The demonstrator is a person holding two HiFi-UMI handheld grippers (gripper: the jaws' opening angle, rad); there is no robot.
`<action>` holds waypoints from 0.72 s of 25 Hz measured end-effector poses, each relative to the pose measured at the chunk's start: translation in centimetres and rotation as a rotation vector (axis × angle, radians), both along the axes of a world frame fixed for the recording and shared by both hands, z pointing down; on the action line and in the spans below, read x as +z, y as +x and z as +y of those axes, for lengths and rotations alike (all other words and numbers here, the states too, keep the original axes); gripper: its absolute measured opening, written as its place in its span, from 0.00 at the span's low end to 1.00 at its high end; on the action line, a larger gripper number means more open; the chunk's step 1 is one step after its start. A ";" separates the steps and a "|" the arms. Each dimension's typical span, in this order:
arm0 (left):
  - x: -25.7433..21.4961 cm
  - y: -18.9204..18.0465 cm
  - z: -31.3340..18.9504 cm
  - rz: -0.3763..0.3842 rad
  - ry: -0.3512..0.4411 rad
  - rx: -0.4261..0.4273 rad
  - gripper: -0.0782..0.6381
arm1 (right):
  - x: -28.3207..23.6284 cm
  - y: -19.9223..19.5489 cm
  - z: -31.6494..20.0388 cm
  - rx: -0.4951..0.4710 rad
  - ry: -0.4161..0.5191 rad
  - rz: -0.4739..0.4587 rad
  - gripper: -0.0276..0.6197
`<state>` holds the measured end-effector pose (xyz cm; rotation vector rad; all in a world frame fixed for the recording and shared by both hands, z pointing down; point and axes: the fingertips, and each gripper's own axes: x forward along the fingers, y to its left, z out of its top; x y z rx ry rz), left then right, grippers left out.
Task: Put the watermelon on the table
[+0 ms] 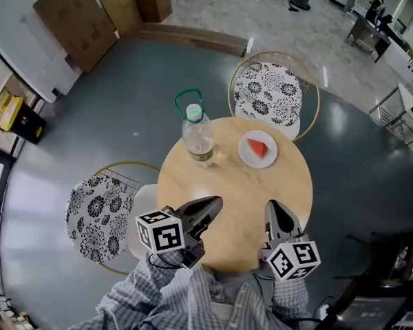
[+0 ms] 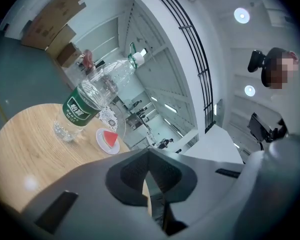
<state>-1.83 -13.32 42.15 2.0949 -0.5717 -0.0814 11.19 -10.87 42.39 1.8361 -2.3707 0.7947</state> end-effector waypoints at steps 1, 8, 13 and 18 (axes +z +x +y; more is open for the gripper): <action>-0.3 -0.1 0.2 -0.001 0.015 0.009 0.12 | -0.4 -0.1 0.2 0.006 0.011 0.000 0.05; -0.8 -0.9 1.7 -0.057 0.027 0.050 0.12 | -2.7 -1.4 1.9 -0.002 0.070 -0.009 0.05; -1.4 -0.8 2.7 -0.074 0.049 0.060 0.12 | -3.2 -1.7 2.7 -0.035 0.093 0.022 0.05; -3.1 -0.1 2.4 -0.048 0.075 0.023 0.12 | -4.6 -1.2 3.0 -0.056 0.110 -0.001 0.05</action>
